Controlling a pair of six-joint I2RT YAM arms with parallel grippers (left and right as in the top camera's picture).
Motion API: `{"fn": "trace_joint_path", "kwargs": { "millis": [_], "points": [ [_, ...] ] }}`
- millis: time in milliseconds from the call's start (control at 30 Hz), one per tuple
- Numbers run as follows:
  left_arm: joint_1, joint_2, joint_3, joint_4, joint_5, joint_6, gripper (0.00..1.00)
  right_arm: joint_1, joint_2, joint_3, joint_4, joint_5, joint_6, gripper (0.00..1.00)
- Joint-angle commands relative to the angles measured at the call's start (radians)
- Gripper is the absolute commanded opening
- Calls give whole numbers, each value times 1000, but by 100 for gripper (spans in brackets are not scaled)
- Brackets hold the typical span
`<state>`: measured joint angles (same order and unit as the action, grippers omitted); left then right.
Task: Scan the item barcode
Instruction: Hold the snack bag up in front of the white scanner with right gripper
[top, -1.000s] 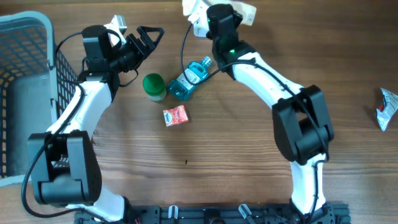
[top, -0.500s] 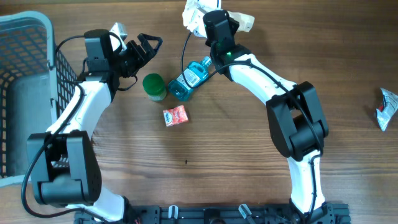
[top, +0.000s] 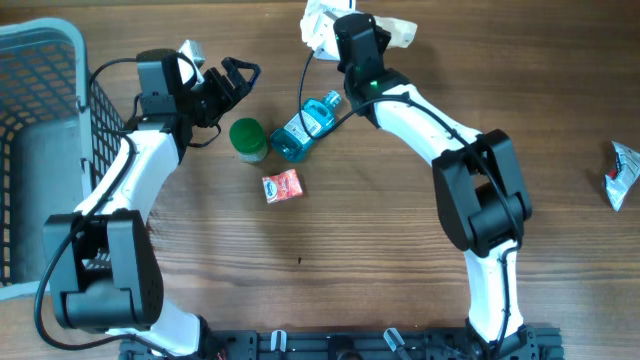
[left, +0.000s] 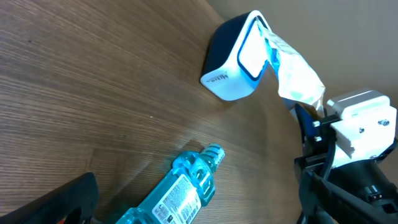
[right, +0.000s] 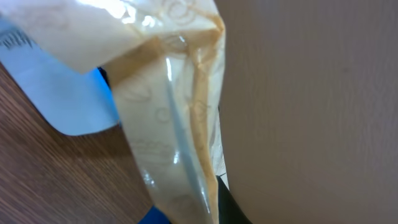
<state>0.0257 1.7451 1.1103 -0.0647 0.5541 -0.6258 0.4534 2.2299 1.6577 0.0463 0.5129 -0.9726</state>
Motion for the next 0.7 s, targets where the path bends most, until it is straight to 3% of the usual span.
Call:
{"fn": "trace_joint_path", "kwargs": {
  "millis": [0, 567, 667],
  "points": [
    [13, -15, 14, -4, -26, 21, 100, -18, 5, 19, 24, -38, -32, 5],
    [11, -15, 14, -21, -25, 20, 100, -16, 11, 18, 39, -88, -49, 5],
    [11, -15, 14, -34, -25, 21, 100, -15, 11, 18, 21, -83, 0, 5]
  ]
}}
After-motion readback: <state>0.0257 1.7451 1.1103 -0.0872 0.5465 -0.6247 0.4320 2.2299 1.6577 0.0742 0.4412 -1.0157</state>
